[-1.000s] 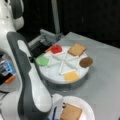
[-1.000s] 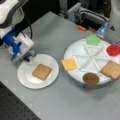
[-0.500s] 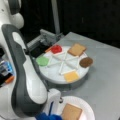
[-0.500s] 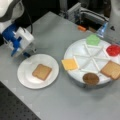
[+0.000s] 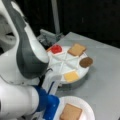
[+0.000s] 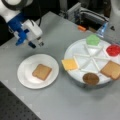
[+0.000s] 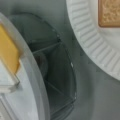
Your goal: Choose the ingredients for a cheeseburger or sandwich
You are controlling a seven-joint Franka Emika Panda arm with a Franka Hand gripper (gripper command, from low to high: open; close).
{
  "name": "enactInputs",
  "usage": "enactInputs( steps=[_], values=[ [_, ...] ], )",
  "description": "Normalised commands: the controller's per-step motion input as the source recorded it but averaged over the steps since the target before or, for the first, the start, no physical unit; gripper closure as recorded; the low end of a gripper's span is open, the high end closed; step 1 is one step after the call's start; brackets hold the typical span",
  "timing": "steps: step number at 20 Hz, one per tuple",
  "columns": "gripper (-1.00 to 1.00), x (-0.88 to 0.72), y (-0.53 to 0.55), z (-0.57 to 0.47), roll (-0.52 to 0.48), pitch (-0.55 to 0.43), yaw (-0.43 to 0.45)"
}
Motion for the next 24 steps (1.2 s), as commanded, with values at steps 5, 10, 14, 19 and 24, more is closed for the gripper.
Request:
enactInputs(
  steps=[5, 10, 14, 19, 24],
  values=[
    [-1.00, -0.54, 0.69, 0.27, -0.808, -0.045, -0.193],
    [-1.00, -0.57, 0.58, 0.08, -0.509, -0.112, -0.079],
    [-1.00, -0.51, 0.39, -0.06, -0.321, -0.154, -0.043],
    [-1.00, -0.37, 0.27, -0.16, -0.219, -0.180, -0.061],
    [-1.00, -0.22, 0.35, -0.20, -0.135, -0.193, -0.120]
  ],
)
